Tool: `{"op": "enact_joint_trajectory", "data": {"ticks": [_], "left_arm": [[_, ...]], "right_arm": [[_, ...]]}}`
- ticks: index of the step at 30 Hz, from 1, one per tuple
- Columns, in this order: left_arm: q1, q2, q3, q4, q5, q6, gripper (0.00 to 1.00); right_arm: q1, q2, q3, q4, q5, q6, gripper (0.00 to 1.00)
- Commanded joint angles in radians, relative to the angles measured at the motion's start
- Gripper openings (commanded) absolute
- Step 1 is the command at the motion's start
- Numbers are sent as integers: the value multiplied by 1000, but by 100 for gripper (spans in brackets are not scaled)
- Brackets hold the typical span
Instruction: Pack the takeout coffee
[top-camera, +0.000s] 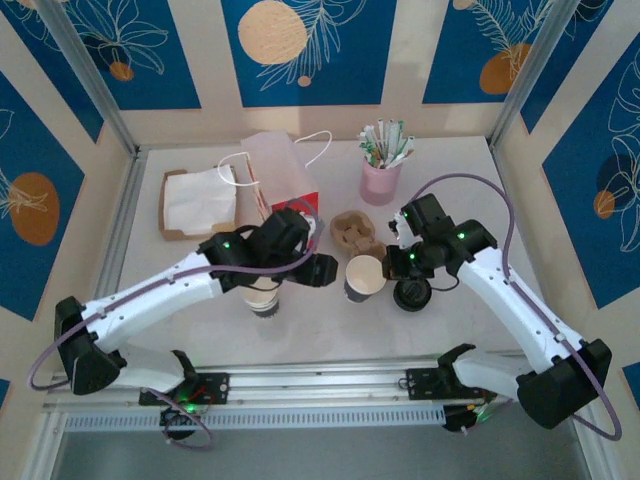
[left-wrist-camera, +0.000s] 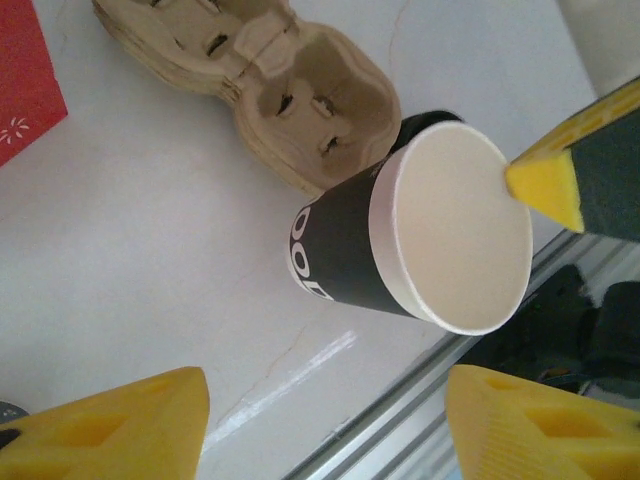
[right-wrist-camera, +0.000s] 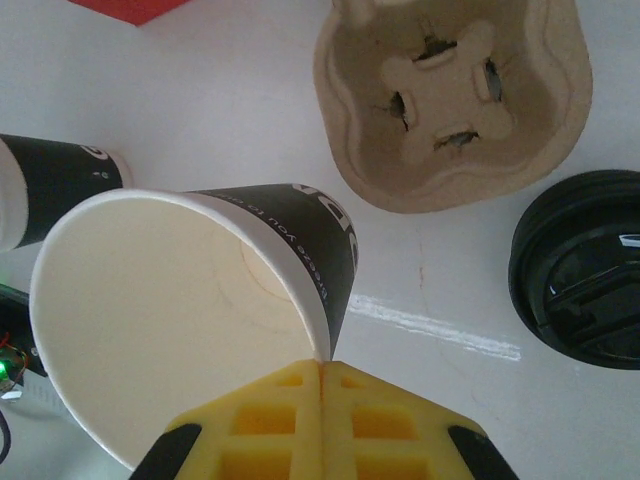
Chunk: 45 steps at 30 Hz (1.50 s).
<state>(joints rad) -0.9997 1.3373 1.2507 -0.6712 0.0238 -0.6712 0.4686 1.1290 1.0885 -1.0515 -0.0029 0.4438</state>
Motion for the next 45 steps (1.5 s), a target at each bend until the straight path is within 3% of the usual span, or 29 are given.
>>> {"op": "enact_joint_trajectory", "data": {"ticks": [1, 6, 12, 29, 45], "left_arm": [[-42, 7, -55, 36, -88, -51, 59], [-74, 3, -140, 32, -154, -103, 48], [-84, 46, -196, 11, -189, -134, 43], [-126, 315, -109, -202, -381, -159, 39], [-101, 295, -179, -246, -483, -191, 39]], "right_arm": [[-8, -6, -31, 26, 2, 27, 0], [-10, 17, -60, 46, 8, 32, 0], [-8, 29, -82, 65, 10, 40, 0], [-4, 39, -85, 66, 9, 36, 0], [54, 87, -79, 81, 14, 41, 0]]}}
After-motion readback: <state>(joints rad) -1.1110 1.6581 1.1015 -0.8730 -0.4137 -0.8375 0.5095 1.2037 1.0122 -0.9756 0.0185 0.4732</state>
